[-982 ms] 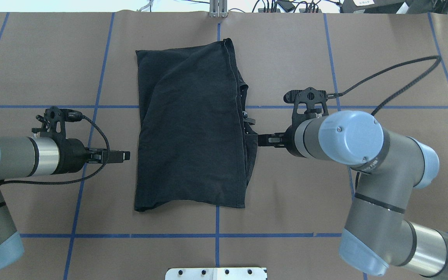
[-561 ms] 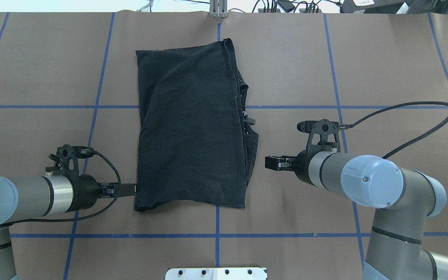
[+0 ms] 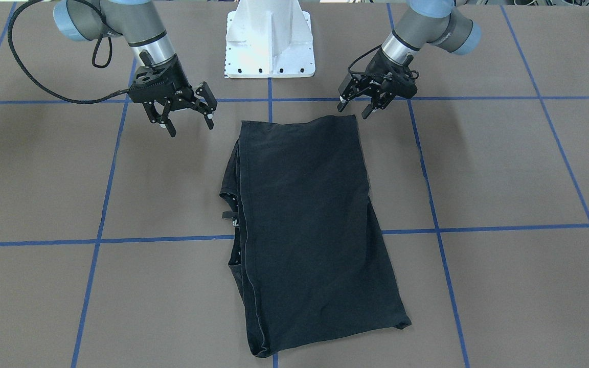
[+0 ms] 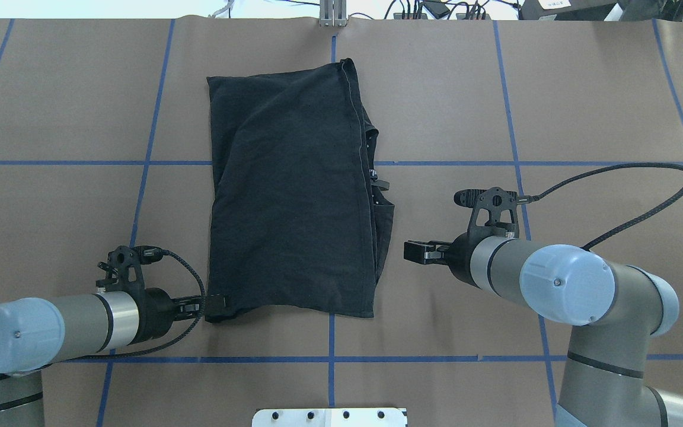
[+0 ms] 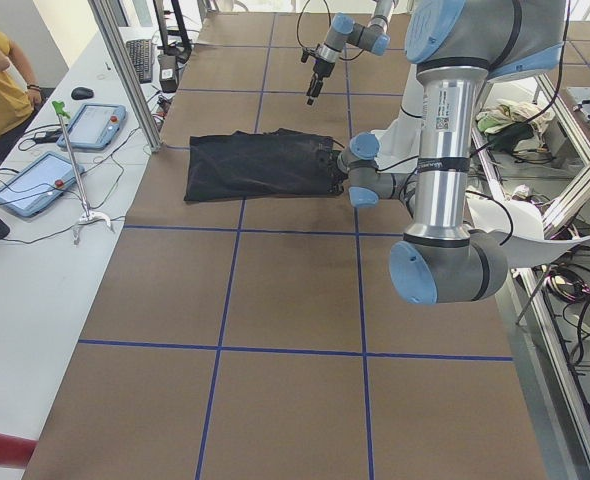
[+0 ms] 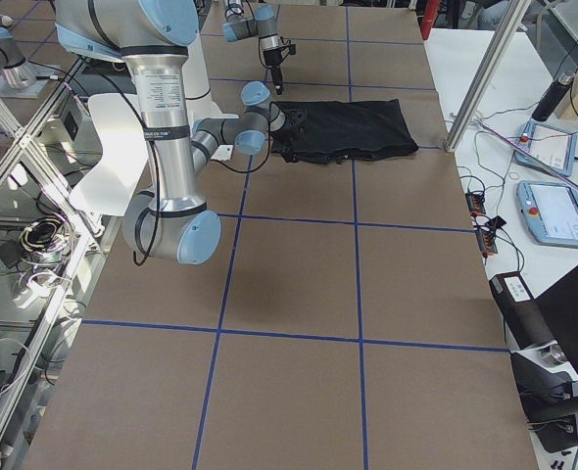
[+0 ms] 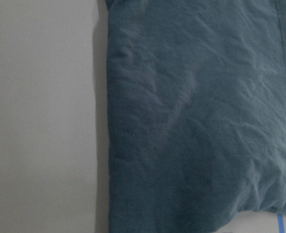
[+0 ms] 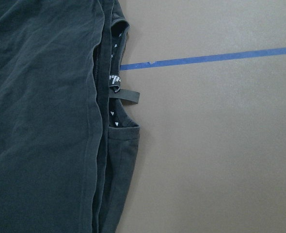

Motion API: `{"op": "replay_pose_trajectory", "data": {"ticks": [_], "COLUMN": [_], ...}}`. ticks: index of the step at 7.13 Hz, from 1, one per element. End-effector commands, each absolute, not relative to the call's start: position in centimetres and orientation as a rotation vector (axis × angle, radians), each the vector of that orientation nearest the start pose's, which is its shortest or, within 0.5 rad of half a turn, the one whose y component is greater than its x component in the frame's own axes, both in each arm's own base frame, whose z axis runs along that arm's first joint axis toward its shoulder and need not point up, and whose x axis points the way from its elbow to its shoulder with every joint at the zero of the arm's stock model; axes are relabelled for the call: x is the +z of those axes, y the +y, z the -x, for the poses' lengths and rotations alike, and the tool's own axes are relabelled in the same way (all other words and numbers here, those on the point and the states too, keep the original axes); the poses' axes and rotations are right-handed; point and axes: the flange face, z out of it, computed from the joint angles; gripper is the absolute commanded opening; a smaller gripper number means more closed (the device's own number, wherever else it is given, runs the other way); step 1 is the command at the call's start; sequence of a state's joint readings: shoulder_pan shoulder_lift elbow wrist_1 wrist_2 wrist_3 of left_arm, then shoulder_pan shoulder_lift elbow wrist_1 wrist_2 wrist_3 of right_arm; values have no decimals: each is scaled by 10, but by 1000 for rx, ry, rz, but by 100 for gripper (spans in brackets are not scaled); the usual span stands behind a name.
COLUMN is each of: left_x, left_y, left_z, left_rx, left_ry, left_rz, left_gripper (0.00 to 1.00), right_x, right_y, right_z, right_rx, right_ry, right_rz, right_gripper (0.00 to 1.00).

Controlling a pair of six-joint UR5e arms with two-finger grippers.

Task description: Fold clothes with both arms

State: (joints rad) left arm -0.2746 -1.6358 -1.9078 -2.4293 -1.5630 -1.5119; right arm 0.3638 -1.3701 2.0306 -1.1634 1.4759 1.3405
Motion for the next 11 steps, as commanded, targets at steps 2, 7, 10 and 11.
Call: {"op": "replay_pose_trajectory", "data": {"ticks": [2,7,10,11], "left_x": [378,379,382,383], "left_y": [-271,-265,-265,-265], "left_z": [-470,-475,-474,-474], "left_rx": [-210,-199,-198,-198], "left_ry": [1227,1225,1219,1217], "left_rz": [-205,-197,-194,-194], "left_gripper": [78,54,50,50], "right_x": [299,300,299,299], "right_y": [-321,-321,-321,-321], "right_z": [444,444,444,444], "right_rx": [170,170,170,170], "right_ry": [-995,-995,-997,-997], "right_rz": [-393,-393,-394,-394], "right_gripper": [100,100,100,100]}}
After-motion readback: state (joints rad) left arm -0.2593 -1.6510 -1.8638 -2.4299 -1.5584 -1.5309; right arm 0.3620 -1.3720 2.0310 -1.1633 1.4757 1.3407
